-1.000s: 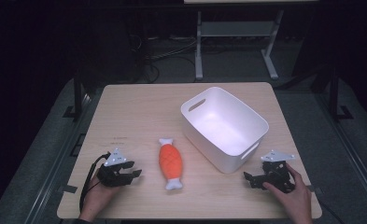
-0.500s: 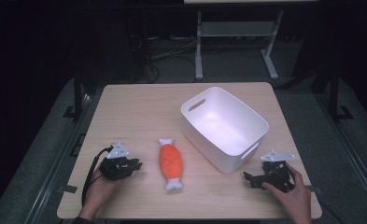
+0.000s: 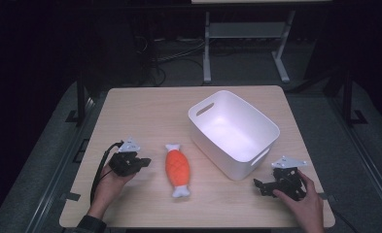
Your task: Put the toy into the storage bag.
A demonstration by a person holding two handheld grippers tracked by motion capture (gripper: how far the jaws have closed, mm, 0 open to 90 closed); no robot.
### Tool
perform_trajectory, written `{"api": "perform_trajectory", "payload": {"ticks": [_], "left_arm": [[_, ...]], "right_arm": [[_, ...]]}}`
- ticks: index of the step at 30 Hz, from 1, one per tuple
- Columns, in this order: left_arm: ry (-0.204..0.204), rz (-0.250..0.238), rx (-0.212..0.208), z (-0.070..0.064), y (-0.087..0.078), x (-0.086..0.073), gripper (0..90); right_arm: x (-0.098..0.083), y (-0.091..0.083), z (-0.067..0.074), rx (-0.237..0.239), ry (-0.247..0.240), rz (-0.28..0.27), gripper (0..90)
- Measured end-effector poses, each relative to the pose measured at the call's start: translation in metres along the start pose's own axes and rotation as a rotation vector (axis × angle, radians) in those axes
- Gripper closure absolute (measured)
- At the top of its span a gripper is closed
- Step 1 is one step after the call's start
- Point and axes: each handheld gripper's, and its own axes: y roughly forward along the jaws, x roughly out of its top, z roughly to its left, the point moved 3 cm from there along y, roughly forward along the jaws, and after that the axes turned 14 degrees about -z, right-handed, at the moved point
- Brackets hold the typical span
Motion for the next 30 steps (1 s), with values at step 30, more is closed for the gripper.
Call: {"api": "perform_trajectory", "payload": {"ticks": [30], "left_arm": [[0.051,0.044,-0.006,0.007,0.067,0.031,89.8]], "right_arm": [[0.000,0.000,0.000,0.000,0.000,0.000,0.7]]}}
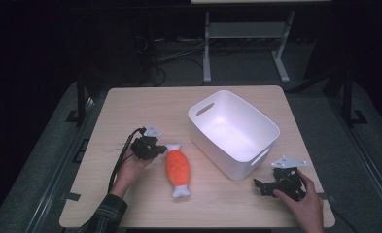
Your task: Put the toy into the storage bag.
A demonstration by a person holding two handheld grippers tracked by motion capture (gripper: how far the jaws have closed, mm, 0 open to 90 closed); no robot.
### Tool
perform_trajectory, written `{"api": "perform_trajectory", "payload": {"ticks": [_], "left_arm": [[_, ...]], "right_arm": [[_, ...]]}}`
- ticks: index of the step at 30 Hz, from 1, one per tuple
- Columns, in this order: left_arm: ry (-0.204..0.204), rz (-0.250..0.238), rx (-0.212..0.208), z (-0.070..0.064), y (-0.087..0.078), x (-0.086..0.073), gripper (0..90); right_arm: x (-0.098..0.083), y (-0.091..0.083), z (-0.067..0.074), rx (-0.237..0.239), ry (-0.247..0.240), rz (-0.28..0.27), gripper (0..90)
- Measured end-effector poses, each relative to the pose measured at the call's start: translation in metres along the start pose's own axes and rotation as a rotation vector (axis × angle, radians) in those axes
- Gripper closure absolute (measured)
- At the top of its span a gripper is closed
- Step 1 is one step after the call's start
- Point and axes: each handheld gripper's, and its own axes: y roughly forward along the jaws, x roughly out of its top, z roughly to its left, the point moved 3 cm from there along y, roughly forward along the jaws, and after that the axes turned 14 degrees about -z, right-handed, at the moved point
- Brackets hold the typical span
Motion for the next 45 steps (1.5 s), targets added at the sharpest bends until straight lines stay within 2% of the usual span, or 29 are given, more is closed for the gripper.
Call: {"api": "perform_trajectory", "payload": {"ticks": [9,15,17,21,29,30,31,39,45], "left_arm": [[-0.013,0.002,-0.034,-0.005,0.017,0.003,89.8],[0.010,0.008,-0.056,-0.009,0.027,0.012,89.8],[0.002,-0.004,-0.064,-0.011,0.030,0.014,89.8],[0.019,0.004,-0.087,-0.014,0.035,0.015,89.8],[0.025,0.000,-0.115,-0.022,0.040,0.018,89.8],[0.035,0.005,-0.117,-0.022,0.040,0.018,89.9],[0.028,-0.001,-0.123,-0.024,0.040,0.018,89.9],[0.058,0.003,-0.162,-0.035,0.043,0.025,89.9],[0.068,0.001,-0.165,-0.037,0.042,0.028,89.8]], "right_arm": [[0.000,0.000,0.000,0.000,0.000,0.000,0.7],[0.000,0.000,0.000,0.000,0.000,0.000,0.7],[0.000,0.000,0.000,0.000,0.000,0.000,0.7],[0.000,0.000,0.000,0.000,0.000,0.000,0.7],[0.000,0.000,0.000,0.000,0.000,0.000,0.7],[0.000,0.000,0.000,0.000,0.000,0.000,0.7],[0.000,0.000,0.000,0.000,0.000,0.000,0.7],[0.000,0.000,0.000,0.000,0.000,0.000,0.7],[0.000,0.000,0.000,0.000,0.000,0.000,0.7]]}}
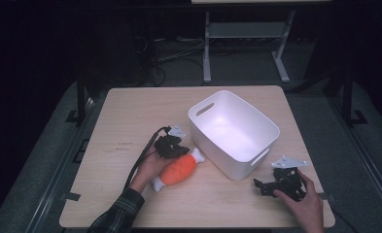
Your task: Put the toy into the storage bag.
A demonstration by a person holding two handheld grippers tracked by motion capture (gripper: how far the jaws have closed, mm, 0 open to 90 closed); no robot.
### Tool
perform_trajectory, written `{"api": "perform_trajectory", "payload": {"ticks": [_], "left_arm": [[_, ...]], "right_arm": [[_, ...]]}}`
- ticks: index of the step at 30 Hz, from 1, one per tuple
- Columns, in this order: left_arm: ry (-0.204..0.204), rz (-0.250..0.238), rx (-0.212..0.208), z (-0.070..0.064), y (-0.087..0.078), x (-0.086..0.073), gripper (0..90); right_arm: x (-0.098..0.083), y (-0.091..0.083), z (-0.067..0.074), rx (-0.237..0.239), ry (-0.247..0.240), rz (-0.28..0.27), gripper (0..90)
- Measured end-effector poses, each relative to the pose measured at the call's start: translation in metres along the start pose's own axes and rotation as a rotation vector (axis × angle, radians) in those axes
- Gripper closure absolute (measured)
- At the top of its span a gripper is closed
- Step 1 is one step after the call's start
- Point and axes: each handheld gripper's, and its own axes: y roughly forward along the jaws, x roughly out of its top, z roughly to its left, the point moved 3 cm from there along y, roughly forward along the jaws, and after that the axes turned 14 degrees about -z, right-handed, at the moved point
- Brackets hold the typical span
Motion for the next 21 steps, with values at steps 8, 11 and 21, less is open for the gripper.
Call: {"api": "perform_trajectory", "payload": {"ticks": [8,11,21], "left_arm": [[-0.046,-0.027,0.014,0.006,-0.021,0.003,89.6],[-0.062,-0.031,0.017,0.007,-0.030,0.003,87.2],[-0.110,-0.046,0.028,0.010,-0.054,0.000,58.4]], "right_arm": [[0.000,0.000,0.000,0.000,0.000,0.000,0.7],[0.000,0.000,0.000,0.000,0.000,0.000,0.7],[0.000,0.000,0.000,0.000,0.000,0.000,0.7]]}}
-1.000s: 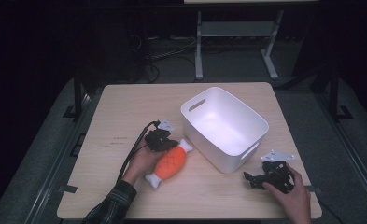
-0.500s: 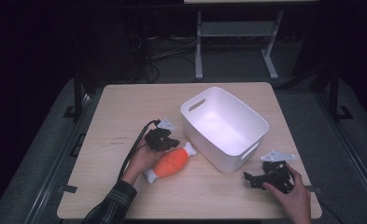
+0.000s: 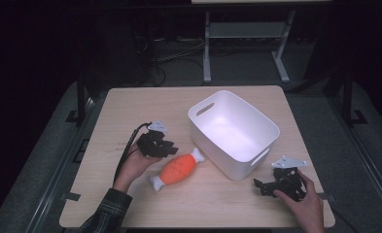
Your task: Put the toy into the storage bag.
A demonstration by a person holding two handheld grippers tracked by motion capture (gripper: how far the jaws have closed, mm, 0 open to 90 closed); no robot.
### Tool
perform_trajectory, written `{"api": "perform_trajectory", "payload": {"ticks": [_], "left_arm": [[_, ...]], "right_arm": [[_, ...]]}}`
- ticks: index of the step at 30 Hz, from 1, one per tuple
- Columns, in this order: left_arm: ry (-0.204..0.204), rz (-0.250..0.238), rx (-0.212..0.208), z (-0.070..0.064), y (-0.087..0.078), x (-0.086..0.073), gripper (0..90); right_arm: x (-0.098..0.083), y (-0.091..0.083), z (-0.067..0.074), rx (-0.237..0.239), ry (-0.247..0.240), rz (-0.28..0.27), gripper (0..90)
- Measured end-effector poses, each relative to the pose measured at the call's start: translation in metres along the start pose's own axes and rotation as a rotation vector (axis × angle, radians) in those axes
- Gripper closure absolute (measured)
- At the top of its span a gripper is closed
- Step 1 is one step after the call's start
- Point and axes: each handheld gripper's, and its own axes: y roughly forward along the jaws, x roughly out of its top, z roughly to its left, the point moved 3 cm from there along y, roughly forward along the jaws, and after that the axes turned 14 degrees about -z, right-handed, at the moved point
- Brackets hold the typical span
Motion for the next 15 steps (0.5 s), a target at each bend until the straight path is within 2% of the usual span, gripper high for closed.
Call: {"api": "perform_trajectory", "payload": {"ticks": [6,8,15], "left_arm": [[-0.014,0.017,0.002,-0.004,-0.006,-0.006,42.7],[-0.008,0.039,-0.004,-0.005,-0.008,-0.008,38.2],[-0.005,0.040,-0.012,-0.011,-0.018,-0.015,24.7]], "right_arm": [[0.000,0.000,0.000,0.000,0.000,0.000,0.7],[0.000,0.000,0.000,0.000,0.000,0.000,0.7],[0.000,0.000,0.000,0.000,0.000,0.000,0.7]]}}
